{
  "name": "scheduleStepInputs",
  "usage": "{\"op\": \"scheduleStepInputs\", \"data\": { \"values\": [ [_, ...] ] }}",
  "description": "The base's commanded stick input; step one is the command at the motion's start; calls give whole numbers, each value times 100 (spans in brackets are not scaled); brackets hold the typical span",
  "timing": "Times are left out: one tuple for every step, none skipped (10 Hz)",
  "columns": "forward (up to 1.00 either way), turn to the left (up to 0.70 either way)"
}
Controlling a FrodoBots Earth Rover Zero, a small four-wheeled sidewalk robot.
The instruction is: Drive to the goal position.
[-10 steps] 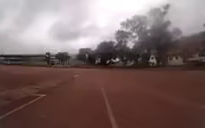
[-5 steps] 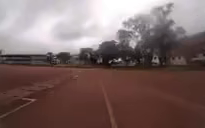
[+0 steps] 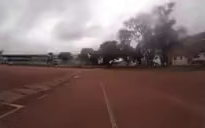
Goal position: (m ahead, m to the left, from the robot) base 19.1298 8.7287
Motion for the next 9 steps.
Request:
{"op": "scheduleStepInputs", "data": {
  "values": [
    [70,0],
    [70,6],
    [70,3],
    [70,9],
    [70,10],
    [70,8],
    [70,6],
    [70,11],
    [70,15]
  ]
}}
